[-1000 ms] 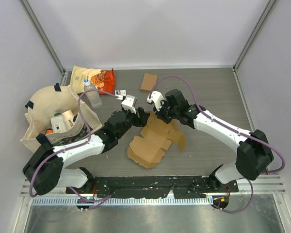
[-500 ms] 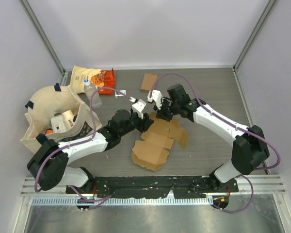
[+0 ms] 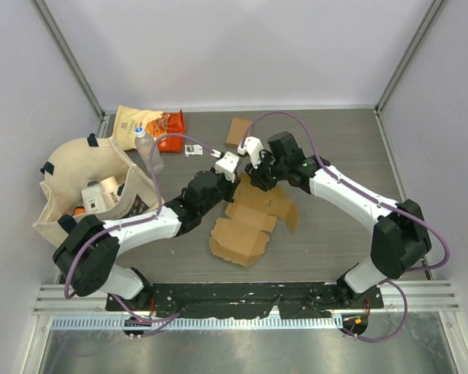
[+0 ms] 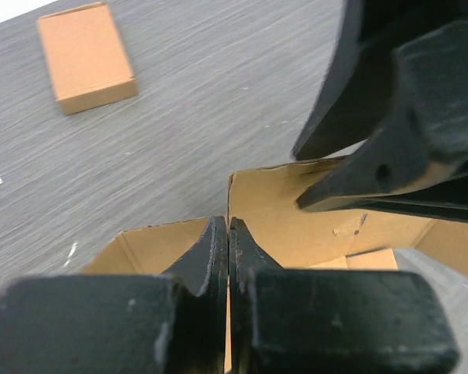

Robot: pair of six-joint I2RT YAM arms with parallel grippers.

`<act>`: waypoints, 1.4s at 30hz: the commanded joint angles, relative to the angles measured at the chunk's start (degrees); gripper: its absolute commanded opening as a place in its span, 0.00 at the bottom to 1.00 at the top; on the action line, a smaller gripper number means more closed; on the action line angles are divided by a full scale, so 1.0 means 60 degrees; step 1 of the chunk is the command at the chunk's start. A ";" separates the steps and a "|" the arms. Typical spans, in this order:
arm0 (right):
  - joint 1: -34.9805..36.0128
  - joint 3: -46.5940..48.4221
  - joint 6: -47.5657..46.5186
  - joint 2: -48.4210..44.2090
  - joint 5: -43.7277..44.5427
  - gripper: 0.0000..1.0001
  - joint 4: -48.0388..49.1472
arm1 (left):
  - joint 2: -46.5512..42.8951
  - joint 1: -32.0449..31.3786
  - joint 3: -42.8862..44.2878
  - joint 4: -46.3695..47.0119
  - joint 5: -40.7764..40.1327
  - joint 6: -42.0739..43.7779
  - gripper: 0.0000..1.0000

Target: Fold the paper box

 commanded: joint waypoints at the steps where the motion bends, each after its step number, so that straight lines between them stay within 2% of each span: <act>1: 0.0112 0.0617 0.2187 -0.0180 0.2577 0.44 0.0564 | 0.0147 -0.0012 0.0018 0.1197 -0.2044 0.0468 0.00; 2: 0.0113 0.0749 0.3352 -0.0137 0.4091 0.58 0.0506 | 0.0162 -0.0041 -0.0128 0.1388 -0.2279 0.0424 0.00; 3: 0.0084 0.1258 0.3958 -0.0093 0.4628 0.61 -0.0075 | 0.0205 -0.0070 -0.0187 0.1767 -0.2470 0.0351 0.00; 4: 0.0098 0.1611 0.4558 0.0096 0.5184 0.62 -0.0545 | 0.0264 -0.0085 -0.0231 0.1959 -0.2776 0.0322 0.00; 5: 0.0083 0.1948 0.6058 0.0185 0.5842 0.62 -0.1028 | 0.0337 -0.0143 -0.0261 0.2120 -0.2910 0.0278 0.00; 6: 0.0040 0.2445 0.6740 0.0258 0.6023 0.62 -0.1946 | 0.0497 -0.0173 -0.0247 0.2296 -0.3085 0.0132 0.00; 8: 0.0025 0.2625 0.8220 0.0201 0.5952 0.62 -0.2568 | 0.0644 -0.0290 -0.0246 0.2589 -0.3453 0.0058 0.00; 9: 0.0025 0.2538 0.9807 0.0128 0.5850 0.62 -0.2571 | 0.0718 -0.0334 -0.0275 0.2924 -0.3569 0.0058 0.00; 11: 0.0025 0.2319 1.1471 -0.0091 0.5616 0.61 -0.2615 | 0.0864 -0.0524 -0.0378 0.3219 -0.4065 0.0043 0.00; 12: 0.0025 0.2144 1.2972 -0.0150 0.5049 0.61 -0.2571 | 0.0894 -0.0583 -0.0407 0.3424 -0.4213 0.0043 0.00; 13: 0.0010 0.2055 1.3640 -0.0209 0.4695 0.61 -0.2527 | 0.0909 -0.0670 -0.0480 0.3513 -0.4273 0.0043 0.00; 14: 0.0025 0.1880 1.4430 -0.0471 0.4445 0.61 -0.2077 | 0.0923 -0.0729 -0.0510 0.3644 -0.4462 0.0029 0.00; 16: 0.0098 0.0580 1.6582 -0.0925 0.3493 0.61 -0.0689 | 0.0938 -0.0832 -0.0626 0.3820 -0.4610 0.0043 0.00; 17: 0.0112 0.0082 1.7359 -0.1116 0.3317 0.61 0.0450 | 0.0938 -0.0861 -0.0685 0.4039 -0.4654 0.0043 0.00; 19: 0.0156 -0.0785 1.9027 -0.1483 0.3401 0.62 0.1146 | 0.0909 -0.0920 -0.0831 0.4201 -0.4742 0.0058 0.00; 25: 0.0274 -0.1505 2.1084 -0.1704 0.4426 0.63 0.1660 | 0.0909 -0.1125 -0.1154 0.4831 -0.5035 0.0131 0.00; 32: 0.0332 -0.1388 2.1732 -0.1441 0.4735 0.60 0.1735 | 0.0967 -0.1345 -0.1272 0.5330 -0.5255 0.0453 0.00; 38: 0.0361 -0.1125 2.2054 -0.0752 0.4604 0.49 0.1779 | 0.0938 -0.1418 -0.1345 0.5520 -0.5241 0.0526 0.00; 42: 0.0376 -0.1241 2.2186 -0.0664 0.4677 0.30 0.2057 | 0.0850 -0.1448 -0.1447 0.5535 -0.5211 0.0585 0.00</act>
